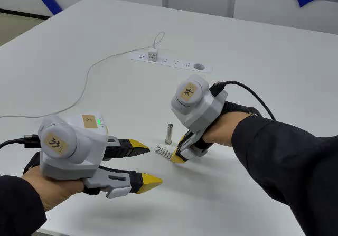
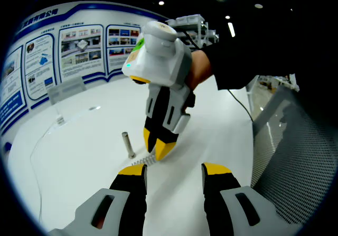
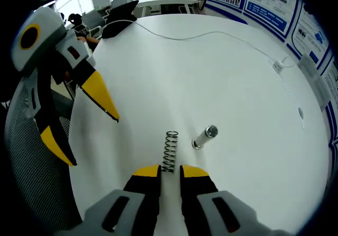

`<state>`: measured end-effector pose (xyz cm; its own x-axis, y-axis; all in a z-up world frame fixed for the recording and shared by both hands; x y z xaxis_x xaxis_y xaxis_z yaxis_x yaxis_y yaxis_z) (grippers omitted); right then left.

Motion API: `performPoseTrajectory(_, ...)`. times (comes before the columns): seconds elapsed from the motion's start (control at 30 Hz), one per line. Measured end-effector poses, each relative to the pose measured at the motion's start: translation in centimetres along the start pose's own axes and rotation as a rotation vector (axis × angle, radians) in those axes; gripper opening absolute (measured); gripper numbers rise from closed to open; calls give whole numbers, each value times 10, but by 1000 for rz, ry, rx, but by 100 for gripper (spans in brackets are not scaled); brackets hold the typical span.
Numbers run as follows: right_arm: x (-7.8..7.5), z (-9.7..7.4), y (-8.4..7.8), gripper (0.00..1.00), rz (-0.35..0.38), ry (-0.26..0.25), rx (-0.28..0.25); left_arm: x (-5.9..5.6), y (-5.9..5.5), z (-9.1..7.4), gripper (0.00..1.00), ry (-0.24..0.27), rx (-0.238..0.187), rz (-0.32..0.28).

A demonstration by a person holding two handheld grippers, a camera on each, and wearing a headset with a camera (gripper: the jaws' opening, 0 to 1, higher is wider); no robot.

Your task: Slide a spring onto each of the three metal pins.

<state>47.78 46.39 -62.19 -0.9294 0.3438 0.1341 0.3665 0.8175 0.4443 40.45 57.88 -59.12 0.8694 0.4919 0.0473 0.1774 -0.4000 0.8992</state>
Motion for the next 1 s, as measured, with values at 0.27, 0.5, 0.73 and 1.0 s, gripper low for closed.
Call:
performPoseTrajectory(0.27,0,5,0,14,18,-5,0,0,0,0,42,0,0,0)
performPoseTrajectory(0.5,-2,7,-1,12,21,-11,4,0,0,-1,42,3,0,-1)
performPoseTrajectory(0.73,-1,6,-2,12,4,-14,14,1,0,-1,42,5,2,1)
performPoseTrajectory(1.0,3,-5,-8,11,-23,-2,38,-1,0,0,41,-5,16,19)
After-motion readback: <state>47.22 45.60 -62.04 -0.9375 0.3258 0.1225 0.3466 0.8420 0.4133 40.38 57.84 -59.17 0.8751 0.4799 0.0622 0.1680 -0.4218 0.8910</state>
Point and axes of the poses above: the centre of the closed fingertips' face, and the gripper's own axes: z roughly forward along the fingers, x roughly to its left, y roughly out of its top, the point moved 7 cm from there along -z, roughly backward along the fingers, and after that the axes turned 8 degrees about y, right-handed, at the moved point
